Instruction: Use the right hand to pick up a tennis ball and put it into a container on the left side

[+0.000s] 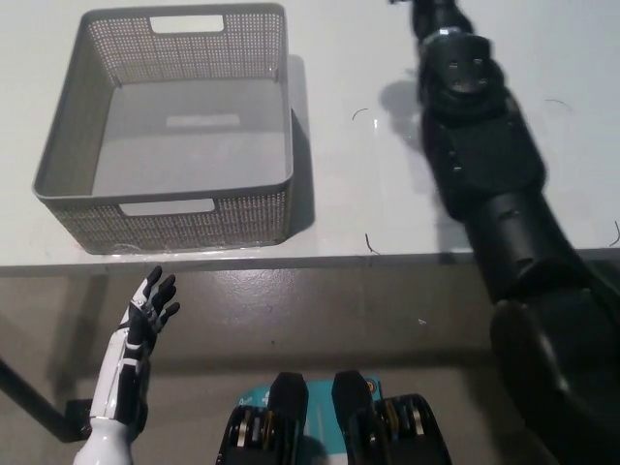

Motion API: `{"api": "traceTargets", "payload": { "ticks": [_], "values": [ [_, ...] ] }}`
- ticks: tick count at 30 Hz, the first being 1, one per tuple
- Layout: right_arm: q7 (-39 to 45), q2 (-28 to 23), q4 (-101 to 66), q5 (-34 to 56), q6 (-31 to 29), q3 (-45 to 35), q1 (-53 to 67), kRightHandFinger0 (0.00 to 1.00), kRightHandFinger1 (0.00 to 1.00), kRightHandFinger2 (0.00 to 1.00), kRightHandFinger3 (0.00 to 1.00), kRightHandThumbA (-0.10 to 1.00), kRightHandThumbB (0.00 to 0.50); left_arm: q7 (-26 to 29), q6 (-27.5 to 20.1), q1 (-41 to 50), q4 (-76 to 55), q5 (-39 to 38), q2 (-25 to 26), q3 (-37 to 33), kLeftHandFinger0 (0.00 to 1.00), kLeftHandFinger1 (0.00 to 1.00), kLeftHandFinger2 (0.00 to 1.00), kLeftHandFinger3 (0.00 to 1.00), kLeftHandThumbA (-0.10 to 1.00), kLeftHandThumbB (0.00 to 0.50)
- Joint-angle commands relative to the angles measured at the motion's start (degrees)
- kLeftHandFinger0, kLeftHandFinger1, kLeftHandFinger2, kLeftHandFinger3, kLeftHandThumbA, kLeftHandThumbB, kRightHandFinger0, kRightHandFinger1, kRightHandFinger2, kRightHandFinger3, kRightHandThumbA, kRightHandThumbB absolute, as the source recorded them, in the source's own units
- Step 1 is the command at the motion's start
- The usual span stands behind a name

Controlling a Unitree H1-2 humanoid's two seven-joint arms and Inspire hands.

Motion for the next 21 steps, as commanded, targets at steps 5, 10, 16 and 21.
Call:
{"api": "traceTargets", "payload": {
  "ticks": [5,10,16,21],
  "values": [
    [-2.16,5.46,9.77,-3.06,-2.12,6.28,-10.99,0.0,0.45,0.85,0.83,-0.1,0.192,0.05,-1.04,0.4,-1.36,0.96,-0.03,-0.56,1.0,1.0,1.0,1.0,1.0,0.0],
    [-3.21,8.3,17.05,-3.81,-3.59,8.79,-14.36,0.0,0.47,0.85,0.83,-0.1,0.191,-0.04,-0.75,0.34,-1.77,1.18,0.02,-0.84,1.0,1.0,1.0,1.0,1.0,0.0],
    [-3.17,11.45,23.37,-4.88,-3.66,11.76,-16.52,0.0,0.48,0.84,0.85,-0.1,0.199,-0.24,-1.06,-0.26,-1.6,2.03,0.39,-1.42,1.0,1.0,1.0,1.0,1.0,0.0],
    [-2.31,12.69,26.29,-6.6,-4.49,15.09,-15.06,0.01,0.47,0.85,0.87,-0.1,0.217,-0.14,-0.44,-0.38,-2.15,2.03,0.44,-1.45,1.0,1.0,1.0,1.0,1.0,0.0]
  ]
}}
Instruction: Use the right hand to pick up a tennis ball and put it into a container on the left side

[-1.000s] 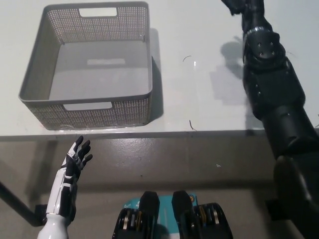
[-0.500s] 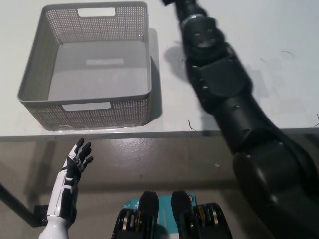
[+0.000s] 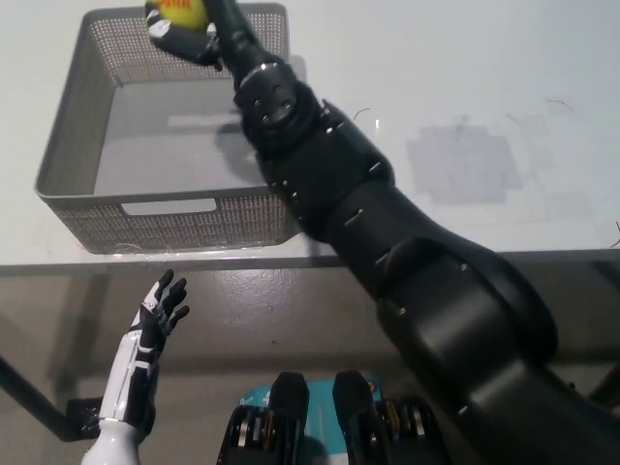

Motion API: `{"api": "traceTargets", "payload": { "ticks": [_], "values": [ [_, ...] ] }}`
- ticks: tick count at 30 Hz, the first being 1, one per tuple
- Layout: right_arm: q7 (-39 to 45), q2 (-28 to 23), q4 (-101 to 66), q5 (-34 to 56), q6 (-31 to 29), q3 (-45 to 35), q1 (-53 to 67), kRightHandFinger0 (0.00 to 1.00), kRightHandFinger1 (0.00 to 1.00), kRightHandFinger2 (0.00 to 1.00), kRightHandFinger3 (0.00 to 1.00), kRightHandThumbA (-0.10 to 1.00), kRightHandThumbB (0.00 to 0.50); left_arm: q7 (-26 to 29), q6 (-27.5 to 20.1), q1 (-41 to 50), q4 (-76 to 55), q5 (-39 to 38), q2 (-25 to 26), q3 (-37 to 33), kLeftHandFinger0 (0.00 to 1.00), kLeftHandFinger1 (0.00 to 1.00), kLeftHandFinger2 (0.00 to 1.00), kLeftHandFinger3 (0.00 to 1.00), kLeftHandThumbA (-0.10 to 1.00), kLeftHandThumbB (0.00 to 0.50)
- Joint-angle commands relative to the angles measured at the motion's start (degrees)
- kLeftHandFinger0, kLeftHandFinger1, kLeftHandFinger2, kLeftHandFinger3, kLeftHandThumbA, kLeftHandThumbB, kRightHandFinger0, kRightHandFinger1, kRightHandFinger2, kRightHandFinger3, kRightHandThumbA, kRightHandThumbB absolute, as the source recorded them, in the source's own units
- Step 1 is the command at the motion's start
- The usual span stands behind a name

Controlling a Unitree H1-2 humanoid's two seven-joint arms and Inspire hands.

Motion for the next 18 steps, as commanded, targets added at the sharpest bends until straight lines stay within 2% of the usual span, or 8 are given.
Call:
{"api": "traceTargets", "payload": {
  "ticks": [1,3,5,9,11,13,15,18],
  "values": [
    [-0.92,1.08,1.32,-3.45,-3.46,3.02,-2.85,0.04,0.49,0.86,0.85,-0.1,0.234,-0.18,-0.32,-0.63,-2.2,0.84,0.46,-0.22,1.0,1.0,1.0,1.0,1.0,0.0],
    [-1.47,0.84,1.73,-4.61,-2.99,4.68,-2.29,0.16,0.52,0.76,0.69,-0.1,0.234,-0.23,-0.52,-0.88,-2.04,0.58,0.61,-0.06,1.0,1.0,1.0,1.0,1.0,0.0],
    [-1.53,0.4,1.87,-5.1,-3.24,5.84,-1.95,0.21,0.44,0.53,0.49,-0.1,0.239,-0.52,-0.64,-1.25,-1.96,0.21,0.9,-0.01,1.0,1.0,1.0,1.0,1.0,0.0],
    [-1.09,-0.41,1.9,-6.92,-2.84,8.53,-1.53,0.23,0.37,0.45,0.56,-0.06,0.227,-0.81,-0.61,-1.14,-2.11,-0.25,0.97,-0.16,1.0,1.0,1.0,1.0,1.0,0.0],
    [0.46,-0.99,1.99,-7.8,-1.45,10.01,-2.21,0.51,0.62,0.73,0.84,0.1,0.227,-0.91,-0.74,-1.72,-1.81,-0.57,1.08,-0.08,1.0,1.0,1.0,1.0,1.0,0.0],
    [0.94,-1.37,2.03,-8.49,-1.74,11.07,-2.14,0.82,0.87,0.95,0.95,0.18,0.251,-0.81,-0.78,-1.74,-1.8,-0.61,0.96,-0.07,1.0,1.0,1.0,1.0,1.0,0.0],
    [1.29,-1.46,2.19,-9.16,-0.39,12.12,-2.29,1.0,1.0,1.0,1.0,0.26,0.262,-0.95,-0.42,-1.7,-1.98,-0.55,1.08,-0.18,1.0,1.0,1.0,1.0,1.0,0.0],
    [2.18,-1.79,2.33,-10.39,0.35,13.84,-2.73,1.0,1.0,1.0,1.0,0.35,0.276,-0.79,-0.09,-2.17,-2.0,-0.24,1.17,-0.08,1.0,1.0,1.0,1.0,1.0,0.003]
  ]
}}
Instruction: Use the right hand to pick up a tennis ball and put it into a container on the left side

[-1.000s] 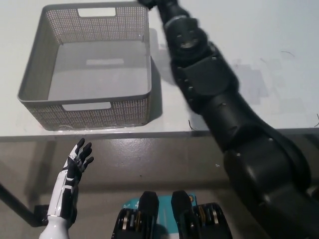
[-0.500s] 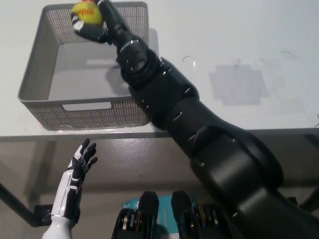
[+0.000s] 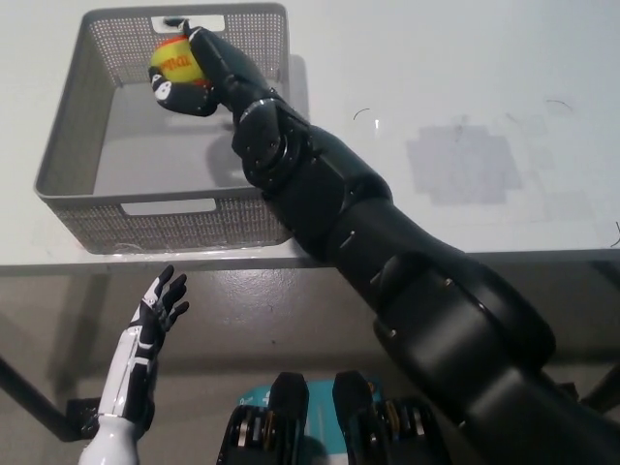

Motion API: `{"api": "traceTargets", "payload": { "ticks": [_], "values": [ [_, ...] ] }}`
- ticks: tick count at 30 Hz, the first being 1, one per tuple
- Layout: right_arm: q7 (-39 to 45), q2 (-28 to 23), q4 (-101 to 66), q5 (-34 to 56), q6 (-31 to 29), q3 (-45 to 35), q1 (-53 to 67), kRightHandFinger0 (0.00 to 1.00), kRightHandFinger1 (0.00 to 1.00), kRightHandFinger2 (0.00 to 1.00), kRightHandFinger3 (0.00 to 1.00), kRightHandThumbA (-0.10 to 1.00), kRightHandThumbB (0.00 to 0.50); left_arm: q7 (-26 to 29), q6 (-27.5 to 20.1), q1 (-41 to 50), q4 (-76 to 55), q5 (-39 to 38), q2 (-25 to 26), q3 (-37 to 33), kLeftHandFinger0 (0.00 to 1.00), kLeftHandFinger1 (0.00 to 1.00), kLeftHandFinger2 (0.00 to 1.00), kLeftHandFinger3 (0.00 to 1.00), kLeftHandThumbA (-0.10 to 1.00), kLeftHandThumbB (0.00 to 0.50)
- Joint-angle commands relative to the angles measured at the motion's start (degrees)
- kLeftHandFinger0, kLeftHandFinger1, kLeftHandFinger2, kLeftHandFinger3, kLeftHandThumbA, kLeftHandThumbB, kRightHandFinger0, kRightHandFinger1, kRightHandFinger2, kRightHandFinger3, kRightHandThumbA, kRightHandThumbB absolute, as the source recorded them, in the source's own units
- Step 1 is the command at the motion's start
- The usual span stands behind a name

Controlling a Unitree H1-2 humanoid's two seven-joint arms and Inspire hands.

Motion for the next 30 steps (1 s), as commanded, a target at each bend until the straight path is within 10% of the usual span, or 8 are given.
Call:
{"api": "traceTargets", "payload": {
  "ticks": [1,11,30],
  "values": [
    [1.98,-0.85,-0.28,-3.22,0.26,2.05,-3.85,1.0,1.0,1.0,1.0,0.39,0.275,-0.69,-0.13,-1.62,-2.12,-0.13,0.72,-0.13,1.0,1.0,1.0,1.0,1.0,0.0],
    [5.1,-1.64,-0.89,-4.28,2.42,3.34,-4.74,1.0,1.0,1.0,1.0,0.99,0.469,-1.01,-0.02,-2.01,-2.2,0.15,1.25,-0.16,1.0,1.0,1.0,1.0,1.0,0.0],
    [3.04,-11.33,-26.99,-0.56,-3.48,-7.67,0.24,1.0,1.0,1.0,1.0,1.0,0.462,-1.44,0.44,-2.97,-1.86,1.31,1.98,-0.16,1.0,1.0,1.0,1.0,1.0,0.008]
  ]
}}
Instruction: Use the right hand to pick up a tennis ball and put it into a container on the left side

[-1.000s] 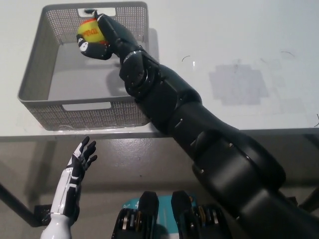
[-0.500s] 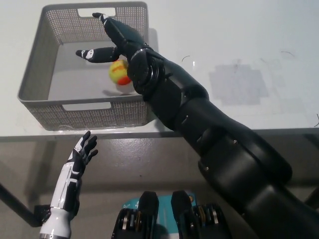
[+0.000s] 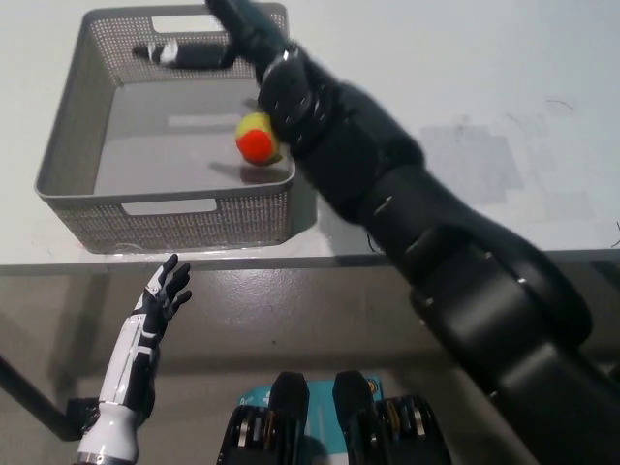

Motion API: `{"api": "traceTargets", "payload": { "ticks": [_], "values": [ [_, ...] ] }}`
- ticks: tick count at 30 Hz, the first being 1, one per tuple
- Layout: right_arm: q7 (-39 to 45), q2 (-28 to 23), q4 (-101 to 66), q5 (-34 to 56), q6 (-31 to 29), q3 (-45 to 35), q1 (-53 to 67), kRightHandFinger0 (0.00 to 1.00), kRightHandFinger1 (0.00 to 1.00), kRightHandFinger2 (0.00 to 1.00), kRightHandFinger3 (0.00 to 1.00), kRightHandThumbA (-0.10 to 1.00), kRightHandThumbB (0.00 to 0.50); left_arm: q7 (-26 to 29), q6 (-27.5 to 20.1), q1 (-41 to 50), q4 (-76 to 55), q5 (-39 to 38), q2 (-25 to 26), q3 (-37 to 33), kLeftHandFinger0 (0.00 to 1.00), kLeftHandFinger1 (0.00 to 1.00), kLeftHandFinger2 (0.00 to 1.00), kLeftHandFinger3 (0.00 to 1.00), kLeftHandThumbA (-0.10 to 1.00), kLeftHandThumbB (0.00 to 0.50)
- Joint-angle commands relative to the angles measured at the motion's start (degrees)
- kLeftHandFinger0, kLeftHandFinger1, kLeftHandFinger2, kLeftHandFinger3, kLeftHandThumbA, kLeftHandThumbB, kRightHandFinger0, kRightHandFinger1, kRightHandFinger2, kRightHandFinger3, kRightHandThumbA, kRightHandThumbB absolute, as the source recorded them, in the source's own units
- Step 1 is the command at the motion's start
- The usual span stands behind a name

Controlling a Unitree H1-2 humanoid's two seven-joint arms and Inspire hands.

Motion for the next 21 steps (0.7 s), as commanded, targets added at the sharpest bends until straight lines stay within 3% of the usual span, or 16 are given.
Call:
{"api": "traceTargets", "payload": {
  "ticks": [1,2,5,7,10,11,12,15,16,21],
  "values": [
    [-0.56,-6.82,-21.45,1.4,-0.77,-4.55,2.48,1.0,1.0,1.0,1.0,1.0,0.478,-0.43,-0.67,-1.42,-1.55,1.19,1.31,-0.14,1.0,1.0,1.0,1.0,1.0,0.015],
    [0.01,-8.04,-27.12,1.31,1.39,-5.31,4.57,1.0,1.0,1.0,1.0,1.0,0.483,-0.49,-0.83,-1.33,-1.44,1.27,1.45,-0.15,1.0,1.0,1.0,1.0,1.0,0.016],
    [2.63,-11.7,-43.14,4.27,3.59,-9.17,11.57,1.0,1.0,1.0,1.0,1.0,0.423,-0.82,-1.71,-1.28,-1.11,0.86,1.66,-0.18,1.0,1.0,1.0,1.0,1.0,0.026],
    [4.68,-13.82,-52.24,5.11,6.19,-10.48,15.6,1.0,1.0,1.0,1.0,1.0,0.453,-0.87,-1.44,-1.27,-1.18,0.54,1.53,-0.17,1.0,1.0,1.0,1.0,1.0,0.008],
    [6.97,-16.52,-68.82,7.32,9.03,-12.79,24.14,1.0,1.0,1.0,1.0,1.0,0.43,-0.89,-1.24,-1.34,-0.98,0.25,1.39,-0.16,1.0,1.0,1.0,1.0,1.0,0.014],
    [7.25,-17.08,-71.52,8.07,8.84,-13.26,26.06,1.0,1.0,1.0,1.0,1.0,0.422,-1.24,-0.79,-1.77,-0.98,-0.32,1.6,-0.11,1.0,1.0,1.0,1.0,1.0,0.009],
    [7.52,-17.92,-77.44,9.37,8.38,-13.98,30.94,1.0,1.0,1.0,1.0,1.0,0.445,-1.32,-0.38,-1.93,-1.11,-0.46,1.62,-0.1,1.0,1.0,1.0,1.0,1.0,0.015],
    [7.66,-18.33,-84.55,12.41,6.82,-14.68,38.87,1.0,1.0,1.0,1.0,1.0,0.418,-1.72,-0.53,-2.0,-0.89,-0.68,1.86,-0.24,1.0,1.0,1.0,1.0,1.0,0.017],
    [7.39,-18.31,-87.48,13.64,5.68,-14.79,43.67,1.0,1.0,1.0,1.0,1.0,0.387,-1.84,-0.56,-2.07,-0.69,-0.61,2.05,-0.27,1.0,1.0,1.0,1.0,1.0,0.03],
    [7.05,-19.03,-90.08,16.73,-0.47,-13.95,56.51,1.0,1.0,1.0,1.0,1.0,0.355,-2.7,-0.57,-1.93,-0.49,-1.47,2.48,-0.45,1.0,1.0,1.0,1.0,1.0,0.055]
  ]
}}
